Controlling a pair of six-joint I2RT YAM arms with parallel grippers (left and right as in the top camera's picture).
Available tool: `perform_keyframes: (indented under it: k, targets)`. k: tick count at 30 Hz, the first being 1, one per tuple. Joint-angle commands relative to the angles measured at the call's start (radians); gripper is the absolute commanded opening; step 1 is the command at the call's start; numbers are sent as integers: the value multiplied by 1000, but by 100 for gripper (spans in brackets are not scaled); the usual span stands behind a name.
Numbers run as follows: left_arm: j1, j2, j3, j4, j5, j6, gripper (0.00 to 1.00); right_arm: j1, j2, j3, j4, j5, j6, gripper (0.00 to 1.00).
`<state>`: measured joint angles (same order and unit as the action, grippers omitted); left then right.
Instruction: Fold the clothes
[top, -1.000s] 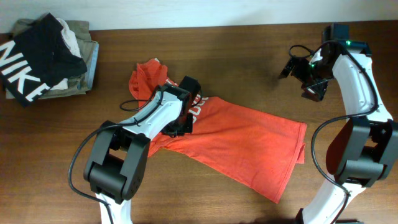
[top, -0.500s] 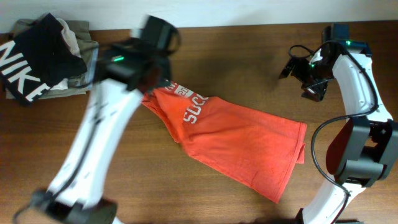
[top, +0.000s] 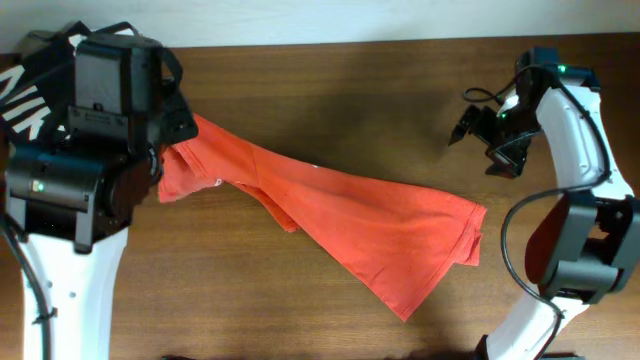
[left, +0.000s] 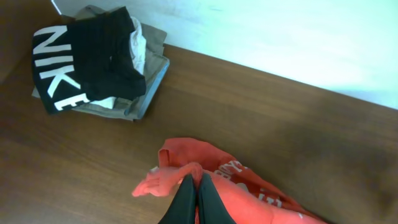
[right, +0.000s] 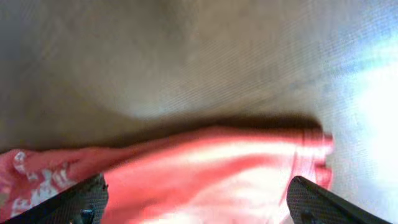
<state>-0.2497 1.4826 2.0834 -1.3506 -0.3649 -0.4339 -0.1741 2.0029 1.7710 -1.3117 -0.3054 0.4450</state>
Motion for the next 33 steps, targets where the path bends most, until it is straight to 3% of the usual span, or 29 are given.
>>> perform_keyframes:
  k: [1,5,6,7,10,13,16,18,21,25,27,30,33]
  targets:
    - [76,49,9,12,-89,1,0,53,-199,14,-56,8,-22,94]
    - [269,82,9,18,-22,-11,0,276,-479,-25,-229,171,-12,97]
    - [272,83,9,14,-16,-11,0,340,-515,-76,-258,229,80,97]
    - [272,84,8,1,-16,-11,0,409,-580,-195,-229,246,193,99]
    - [272,111,6,-31,-16,-11,0,625,-737,-542,31,99,230,99]
    - [272,133,6,-39,-15,-11,0,861,-673,-760,238,51,354,95]
    - [272,133,6,-64,-16,-11,0,1011,-459,-771,271,86,562,95]
    - [272,133,6,-67,-16,-11,0,1044,-346,-772,245,124,683,93]
    - [272,133,6,-71,-16,-11,0,1046,-312,-798,256,134,717,93]
    - [272,133,6,-76,-15,-11,0,1005,-312,-905,526,-28,701,92]
    - [272,133,6,-87,-16,-11,0,989,-312,-941,558,-13,789,92]
    - [272,133,6,-86,-16,-11,0,964,-312,-977,568,-22,797,92]
    - [272,133,6,-87,-16,-11,0,926,-312,-1010,577,-31,825,81]
